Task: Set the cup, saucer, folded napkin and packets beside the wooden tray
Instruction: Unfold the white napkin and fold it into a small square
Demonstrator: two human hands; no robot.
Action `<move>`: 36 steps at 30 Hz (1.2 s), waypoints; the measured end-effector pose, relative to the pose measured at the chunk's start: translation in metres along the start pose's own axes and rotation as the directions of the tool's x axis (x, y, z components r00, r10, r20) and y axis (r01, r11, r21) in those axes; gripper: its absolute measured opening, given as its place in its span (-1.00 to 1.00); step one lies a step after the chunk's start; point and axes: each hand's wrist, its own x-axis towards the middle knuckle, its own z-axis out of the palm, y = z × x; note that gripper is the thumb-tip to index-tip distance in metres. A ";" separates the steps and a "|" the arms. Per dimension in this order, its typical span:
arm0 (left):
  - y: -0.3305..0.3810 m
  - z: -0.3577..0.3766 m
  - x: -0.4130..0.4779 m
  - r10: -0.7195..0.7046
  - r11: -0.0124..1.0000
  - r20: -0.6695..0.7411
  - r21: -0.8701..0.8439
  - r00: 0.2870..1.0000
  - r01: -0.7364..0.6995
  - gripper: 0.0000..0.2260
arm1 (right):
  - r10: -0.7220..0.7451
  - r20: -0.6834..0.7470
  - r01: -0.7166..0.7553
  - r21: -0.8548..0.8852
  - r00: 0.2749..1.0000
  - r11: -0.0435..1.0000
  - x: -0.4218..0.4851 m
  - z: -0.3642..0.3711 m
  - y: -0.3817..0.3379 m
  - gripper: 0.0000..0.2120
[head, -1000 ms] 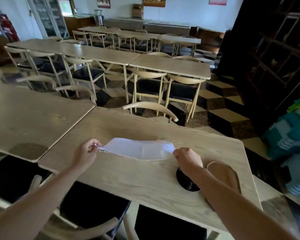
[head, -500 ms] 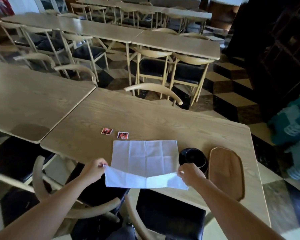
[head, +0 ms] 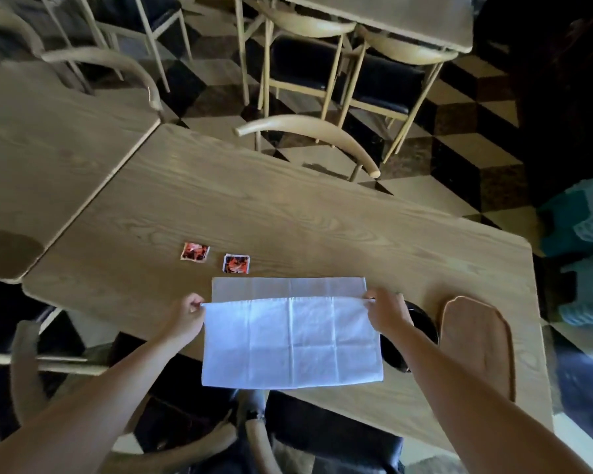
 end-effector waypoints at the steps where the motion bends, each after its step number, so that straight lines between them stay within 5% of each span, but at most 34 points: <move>1: 0.000 0.003 0.007 0.008 1.000 -0.014 -0.007 1.000 -0.008 -0.75 | 0.018 -0.010 -0.018 0.014 1.000 1.000 0.009 0.001 -0.002 -0.77; 6: 0.023 0.010 0.021 0.083 0.997 -0.104 0.001 0.991 -0.083 -0.90 | 0.145 -0.078 -0.138 0.091 0.986 0.986 0.047 0.012 -0.005 -0.85; 17: 0.042 0.015 0.053 0.137 0.986 -0.184 0.123 0.973 -0.115 -0.88 | 0.309 -0.110 -0.282 0.210 0.945 0.936 0.092 0.033 -0.001 -0.84; 26: 0.044 0.020 0.054 0.233 0.959 -0.231 0.213 0.944 -0.185 -0.87 | 0.347 -0.108 -0.317 0.223 0.932 0.922 0.105 0.043 -0.001 -0.83; 30: 0.048 0.020 0.047 0.169 0.985 -0.250 0.086 0.953 -0.152 -0.80 | 0.333 -0.131 -0.303 0.206 0.934 0.931 0.097 0.040 -0.006 -0.83; 36: 0.035 0.018 0.021 0.101 0.987 -0.235 0.146 0.967 -0.068 -0.76 | 0.263 -0.078 -0.252 0.121 0.962 0.960 0.064 0.043 -0.010 -0.57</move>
